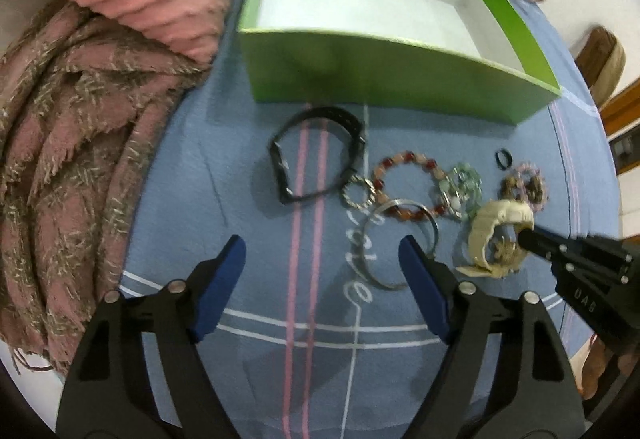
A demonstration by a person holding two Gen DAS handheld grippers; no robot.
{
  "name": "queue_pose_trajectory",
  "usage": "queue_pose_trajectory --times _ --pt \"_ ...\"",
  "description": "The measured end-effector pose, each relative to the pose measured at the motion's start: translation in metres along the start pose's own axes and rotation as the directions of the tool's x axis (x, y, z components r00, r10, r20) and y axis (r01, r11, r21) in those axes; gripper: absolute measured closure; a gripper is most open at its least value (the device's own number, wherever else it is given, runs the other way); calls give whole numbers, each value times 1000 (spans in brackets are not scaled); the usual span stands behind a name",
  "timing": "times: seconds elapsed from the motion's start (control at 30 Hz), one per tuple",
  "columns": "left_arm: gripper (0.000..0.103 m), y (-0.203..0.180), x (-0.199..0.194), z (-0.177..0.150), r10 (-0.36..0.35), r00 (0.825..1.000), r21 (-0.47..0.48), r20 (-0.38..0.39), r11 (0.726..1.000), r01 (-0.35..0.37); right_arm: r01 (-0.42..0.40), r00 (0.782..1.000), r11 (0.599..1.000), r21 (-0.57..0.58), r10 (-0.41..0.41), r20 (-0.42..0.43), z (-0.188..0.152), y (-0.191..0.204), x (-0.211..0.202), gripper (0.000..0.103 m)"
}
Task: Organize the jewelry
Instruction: 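Grasp the white watch with the right tool while the left tool grasps the black watch band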
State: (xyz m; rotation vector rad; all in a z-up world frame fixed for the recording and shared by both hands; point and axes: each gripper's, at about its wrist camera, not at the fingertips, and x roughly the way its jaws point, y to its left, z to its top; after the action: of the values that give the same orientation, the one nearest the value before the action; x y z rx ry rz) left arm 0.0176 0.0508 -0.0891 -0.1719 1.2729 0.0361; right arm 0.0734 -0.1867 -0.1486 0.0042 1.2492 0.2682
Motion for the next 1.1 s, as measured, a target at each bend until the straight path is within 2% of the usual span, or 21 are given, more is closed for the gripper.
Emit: queue_pose_trajectory --times 0.3,0.37,0.43,0.6,0.67,0.73,0.83,0.97,1.0,1.03,1.1 --pt "22 24 1 24 -7 1000 -82 29 997 9 -6 1000 999 47 5 15 -1 -21 -18 98" --pt "29 28 9 31 -4 1000 -104 6 995 4 -6 1000 999 47 6 9 1 -21 -16 98" --pt "44 29 19 39 -21 1000 -127 -15 992 19 -5 1000 999 40 4 4 0 -17 -13 98" --pt "56 23 38 50 12 999 -108 -40 994 -16 6 1000 1000 30 -6 5 -1 -6 -10 98" --pt "64 21 41 51 18 999 -98 -41 995 -22 7 1000 1000 28 -7 4 -1 -6 -11 98" --pt "78 19 44 55 22 999 -96 -36 995 -26 8 1000 1000 28 -8 1 0 -6 -12 98" --pt "89 16 47 58 8 999 -95 -38 995 -11 3 1000 1000 26 -3 4 1 -8 -14 97" --pt "89 19 50 67 9 999 -90 -32 996 -12 11 1000 1000 14 -11 8 4 -6 -14 95" --pt "89 19 50 68 12 999 -86 -31 996 -15 5 1000 1000 10 -5 10 5 -5 -15 86" --pt "89 18 52 74 18 999 -80 -29 997 -20 2 1000 1000 7 -3 14 5 -4 -15 82" --pt "89 17 49 48 29 999 -74 -22 997 -31 11 1000 1000 -8 -11 23 6 1 -17 79"
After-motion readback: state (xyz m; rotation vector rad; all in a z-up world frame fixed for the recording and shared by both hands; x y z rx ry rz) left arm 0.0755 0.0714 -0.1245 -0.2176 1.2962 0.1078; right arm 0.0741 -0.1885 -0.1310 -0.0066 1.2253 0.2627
